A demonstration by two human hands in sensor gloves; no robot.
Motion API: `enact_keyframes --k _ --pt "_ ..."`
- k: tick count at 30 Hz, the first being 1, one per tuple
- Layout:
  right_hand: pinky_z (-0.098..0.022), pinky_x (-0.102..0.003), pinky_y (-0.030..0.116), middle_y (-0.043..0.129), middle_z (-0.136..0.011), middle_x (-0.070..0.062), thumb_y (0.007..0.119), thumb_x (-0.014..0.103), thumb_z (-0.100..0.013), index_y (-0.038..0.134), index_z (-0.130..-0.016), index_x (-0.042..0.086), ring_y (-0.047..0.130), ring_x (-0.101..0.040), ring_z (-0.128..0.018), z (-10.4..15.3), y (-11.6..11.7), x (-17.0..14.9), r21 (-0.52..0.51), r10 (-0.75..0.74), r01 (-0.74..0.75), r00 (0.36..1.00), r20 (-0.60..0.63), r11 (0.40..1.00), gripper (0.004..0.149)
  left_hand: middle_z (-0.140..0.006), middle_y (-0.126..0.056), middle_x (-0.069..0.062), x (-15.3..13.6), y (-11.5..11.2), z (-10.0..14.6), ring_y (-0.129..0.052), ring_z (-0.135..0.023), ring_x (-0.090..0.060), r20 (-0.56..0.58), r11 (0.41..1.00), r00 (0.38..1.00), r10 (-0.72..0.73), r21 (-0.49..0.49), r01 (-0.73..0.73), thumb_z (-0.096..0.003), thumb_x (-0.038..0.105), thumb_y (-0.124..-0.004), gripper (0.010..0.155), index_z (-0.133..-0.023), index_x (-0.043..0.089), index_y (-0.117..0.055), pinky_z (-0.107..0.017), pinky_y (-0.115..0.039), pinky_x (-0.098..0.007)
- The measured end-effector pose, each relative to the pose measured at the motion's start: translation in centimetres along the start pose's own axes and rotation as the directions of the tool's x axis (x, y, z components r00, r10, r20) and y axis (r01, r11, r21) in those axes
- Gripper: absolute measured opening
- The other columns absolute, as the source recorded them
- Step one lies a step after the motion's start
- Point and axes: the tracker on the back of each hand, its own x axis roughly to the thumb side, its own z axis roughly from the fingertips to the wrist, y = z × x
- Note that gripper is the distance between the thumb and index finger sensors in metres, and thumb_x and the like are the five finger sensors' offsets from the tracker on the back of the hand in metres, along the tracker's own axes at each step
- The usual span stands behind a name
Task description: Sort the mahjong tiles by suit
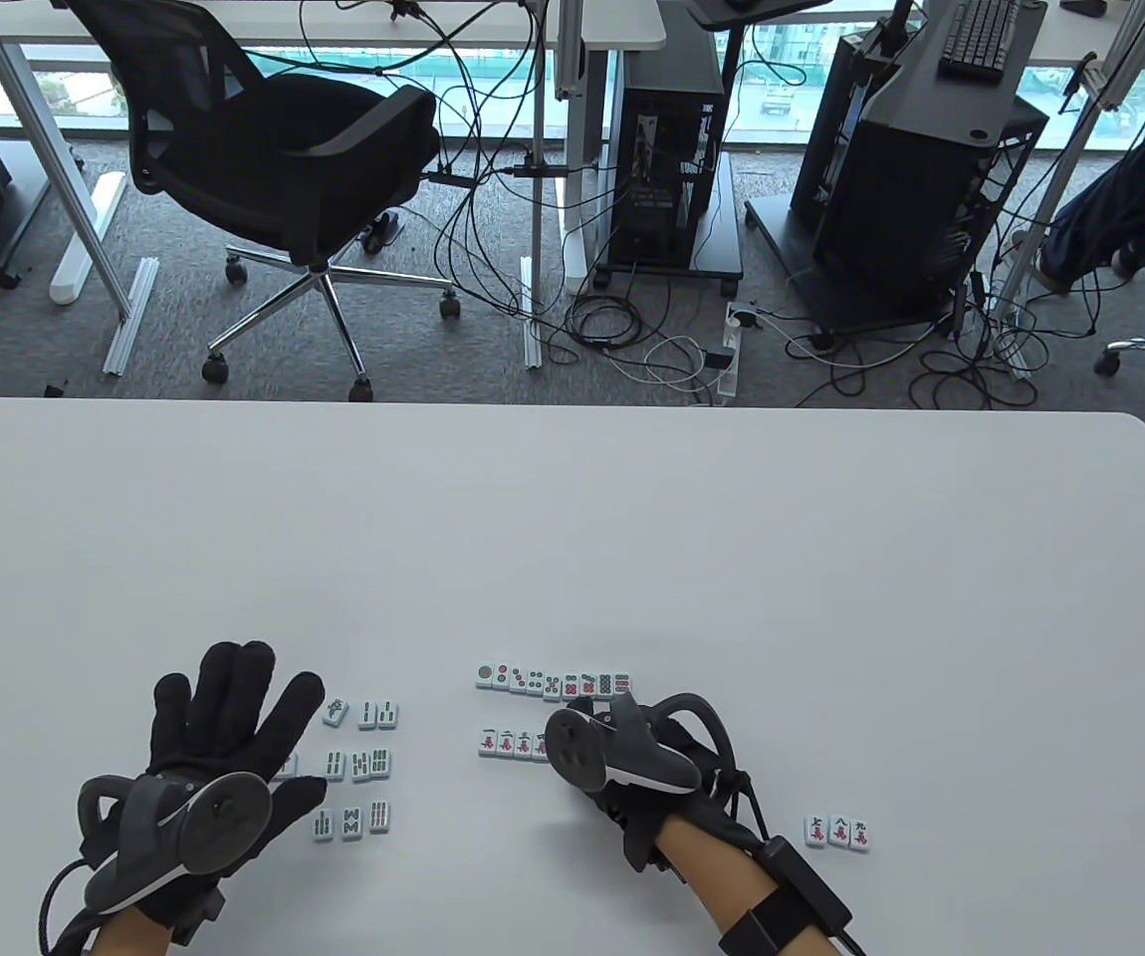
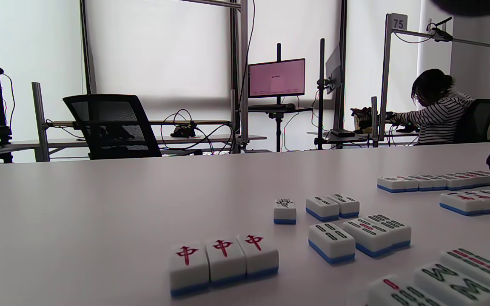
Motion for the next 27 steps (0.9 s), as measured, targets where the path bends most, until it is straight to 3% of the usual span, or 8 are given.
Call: enact_keyframes --k 3,7,14,18,27 --pt "-0.013 -0.027 0.082 0.096 -0.051 -0.005 0.085 0.041 -0.043 0.071 -0.097 0.007 0.090 -0.013 -0.019 2.2 -1.2 -2.2 -0.027 0.018 -0.019 0.999 -0.034 0.999 0.065 -0.115 0.004 0.010 -0.1 0.0 0.0 -0.003 -0.115 -0.023 -0.003 1.000 1.000 0.002 -0.001 -0.002 -0.0361 0.074 -0.062 0.085 -0.108 0.048 -0.024 -0.082 -0.014 -0.058" --pt "-0.014 -0.028 0.082 0.096 -0.053 -0.006 0.085 0.040 -0.044 0.069 -0.099 0.007 0.090 -0.014 -0.020 5.2 -1.8 -5.8 0.014 0.002 0.000 0.992 -0.124 1.000 0.067 -0.115 0.004 0.010 -0.1 0.0 0.0 -0.003 -0.115 -0.023 -0.007 1.000 1.000 0.004 -0.003 -0.004 -0.0361 0.074 -0.062 0.085 -0.107 0.048 -0.024 -0.082 -0.014 -0.058" --pt "-0.016 -0.029 0.082 0.096 -0.056 -0.008 0.087 0.040 -0.044 0.067 -0.102 0.007 0.091 -0.016 -0.023 11.0 -0.1 -11.7 0.228 0.071 0.003 0.946 -0.316 0.974 0.070 -0.115 0.003 0.010 -0.1 -0.1 -0.1 -0.003 -0.116 -0.023 -0.012 1.000 1.000 -0.008 -0.019 0.007 -0.0358 0.074 -0.061 0.085 -0.107 0.048 -0.024 -0.082 -0.014 -0.058" --pt "-0.018 -0.029 0.083 0.095 -0.058 -0.007 0.087 0.040 -0.044 0.064 -0.104 0.010 0.091 -0.015 -0.025 12.5 1.6 -12.6 0.299 0.075 0.022 0.948 -0.310 0.954 0.071 -0.115 0.004 0.010 0.0 -0.1 -0.1 -0.003 -0.115 -0.023 -0.012 1.000 1.000 -0.010 -0.027 0.010 -0.0358 0.074 -0.061 0.085 -0.107 0.048 -0.024 -0.082 -0.014 -0.058" --pt "-0.011 -0.025 0.081 0.096 -0.048 -0.002 0.087 0.035 -0.044 0.071 -0.098 0.010 0.089 -0.011 -0.016 12.6 3.6 -12.2 0.240 0.137 -0.070 0.951 -0.276 0.968 0.062 -0.115 0.003 0.010 0.1 -0.2 -0.2 -0.003 -0.116 -0.023 -0.006 0.999 1.000 -0.012 -0.036 0.012 -0.0355 0.075 -0.061 0.085 -0.107 0.048 -0.024 -0.082 -0.014 -0.058"
